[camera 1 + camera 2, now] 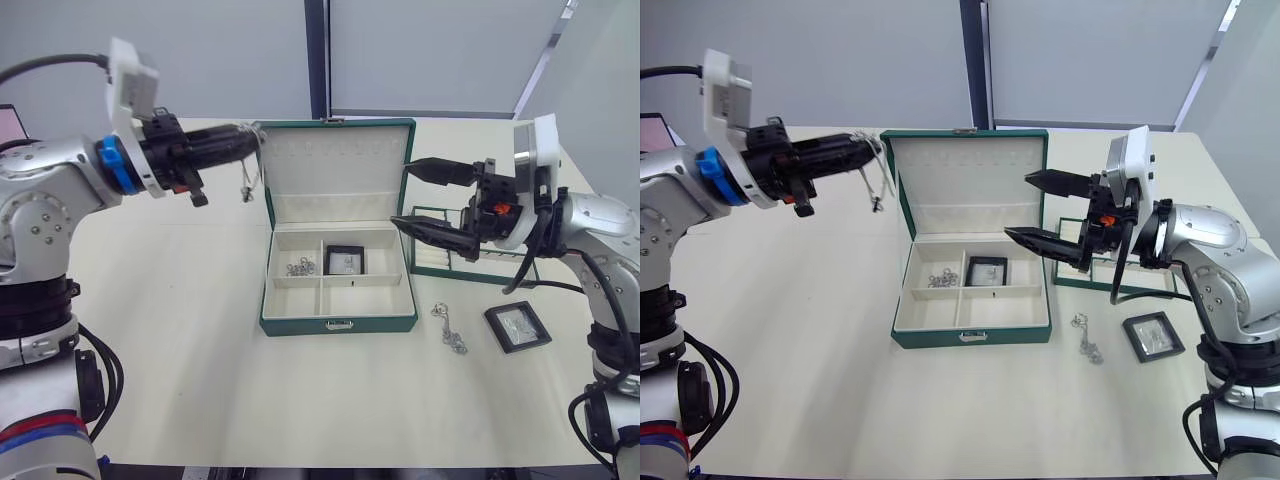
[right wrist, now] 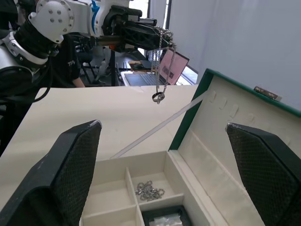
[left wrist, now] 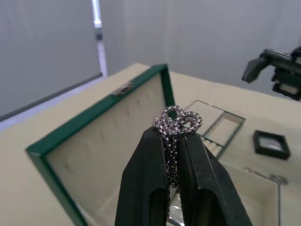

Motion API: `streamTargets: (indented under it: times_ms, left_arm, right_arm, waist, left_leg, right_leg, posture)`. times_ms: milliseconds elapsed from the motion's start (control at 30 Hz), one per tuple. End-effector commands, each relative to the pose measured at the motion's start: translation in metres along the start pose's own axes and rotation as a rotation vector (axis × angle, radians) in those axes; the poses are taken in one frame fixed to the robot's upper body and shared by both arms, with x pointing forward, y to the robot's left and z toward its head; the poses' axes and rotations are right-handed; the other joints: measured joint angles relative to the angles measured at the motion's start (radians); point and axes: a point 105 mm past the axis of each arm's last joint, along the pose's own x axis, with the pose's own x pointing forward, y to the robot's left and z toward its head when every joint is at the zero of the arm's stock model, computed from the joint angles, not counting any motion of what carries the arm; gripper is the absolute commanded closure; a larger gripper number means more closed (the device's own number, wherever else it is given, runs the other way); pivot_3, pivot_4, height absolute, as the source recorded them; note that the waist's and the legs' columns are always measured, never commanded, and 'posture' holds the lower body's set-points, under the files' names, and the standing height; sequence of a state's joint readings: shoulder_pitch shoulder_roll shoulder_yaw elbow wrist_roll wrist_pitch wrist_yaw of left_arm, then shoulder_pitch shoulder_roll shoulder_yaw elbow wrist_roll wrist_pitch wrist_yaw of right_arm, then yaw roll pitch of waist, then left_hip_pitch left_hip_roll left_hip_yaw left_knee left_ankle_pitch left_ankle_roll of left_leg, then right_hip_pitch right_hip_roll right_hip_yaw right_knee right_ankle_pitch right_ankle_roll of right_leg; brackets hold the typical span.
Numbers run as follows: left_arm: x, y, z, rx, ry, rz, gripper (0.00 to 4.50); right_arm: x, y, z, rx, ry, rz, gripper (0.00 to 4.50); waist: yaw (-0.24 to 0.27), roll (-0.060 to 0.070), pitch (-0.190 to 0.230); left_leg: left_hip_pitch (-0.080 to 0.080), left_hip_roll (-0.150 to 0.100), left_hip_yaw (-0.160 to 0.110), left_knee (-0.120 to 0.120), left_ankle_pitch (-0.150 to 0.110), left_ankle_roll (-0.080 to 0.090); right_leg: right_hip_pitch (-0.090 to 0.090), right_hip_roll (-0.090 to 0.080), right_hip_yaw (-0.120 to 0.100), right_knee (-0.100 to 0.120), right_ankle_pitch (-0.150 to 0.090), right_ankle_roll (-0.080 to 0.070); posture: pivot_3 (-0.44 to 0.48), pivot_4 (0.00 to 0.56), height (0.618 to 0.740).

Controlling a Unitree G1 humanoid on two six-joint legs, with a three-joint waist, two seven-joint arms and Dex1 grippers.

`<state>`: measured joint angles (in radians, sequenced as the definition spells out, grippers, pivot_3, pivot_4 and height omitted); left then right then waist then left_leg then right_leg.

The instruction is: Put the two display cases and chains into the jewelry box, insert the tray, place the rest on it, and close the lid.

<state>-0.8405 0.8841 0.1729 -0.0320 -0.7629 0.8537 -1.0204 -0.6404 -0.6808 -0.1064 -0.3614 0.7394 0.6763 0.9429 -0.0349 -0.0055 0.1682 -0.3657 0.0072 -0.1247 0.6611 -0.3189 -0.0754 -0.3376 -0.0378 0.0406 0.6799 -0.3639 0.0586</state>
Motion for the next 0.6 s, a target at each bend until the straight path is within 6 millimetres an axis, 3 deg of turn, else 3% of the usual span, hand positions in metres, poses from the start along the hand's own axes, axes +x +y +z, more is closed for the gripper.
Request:
streamTargets:
  times_ms: [33,367,600]
  left_arm:
    - [0.006,-0.011,-0.002,0.004,0.03,-0.105,4.47]
    - [0.03,-0.026,-0.041,-0.034,0.119,-0.257,4.47]
    - [0.031,-0.03,-0.074,-0.049,0.195,-0.269,4.47]
  right_arm:
    - [-0.007,0.01,0.015,-0.054,-0.016,-0.011,0.0]
    - [-0.019,0.025,0.01,-0.044,0.046,-0.056,0.0]
    - [-0.022,0.025,0.01,-0.042,0.051,-0.093,0.0]
  waist:
    - [-0.001,0.0,0.001]
    - [0.001,0.0,0.002]
    - [0.0,0.0,0.002]
  left_leg:
    - [0.0,0.0,0.0,0.0,0.0,0.0]
    - [-0.001,0.001,0.002,0.0,0.0,0.0]
    - [-0.001,0.001,0.002,0.0,0.0,0.0]
  right_leg:
    - [0.0,0.001,0.0,0.0,0.0,0.0]
    - [0.0,0.001,0.001,0.0,0.0,0.0]
    - [0.0,0.001,0.001,0.0,0.0,0.0]
  posture:
    - [0.0,0.15,0.74]
    - [0.0,0.15,0.74]
    - [0.0,0.15,0.74]
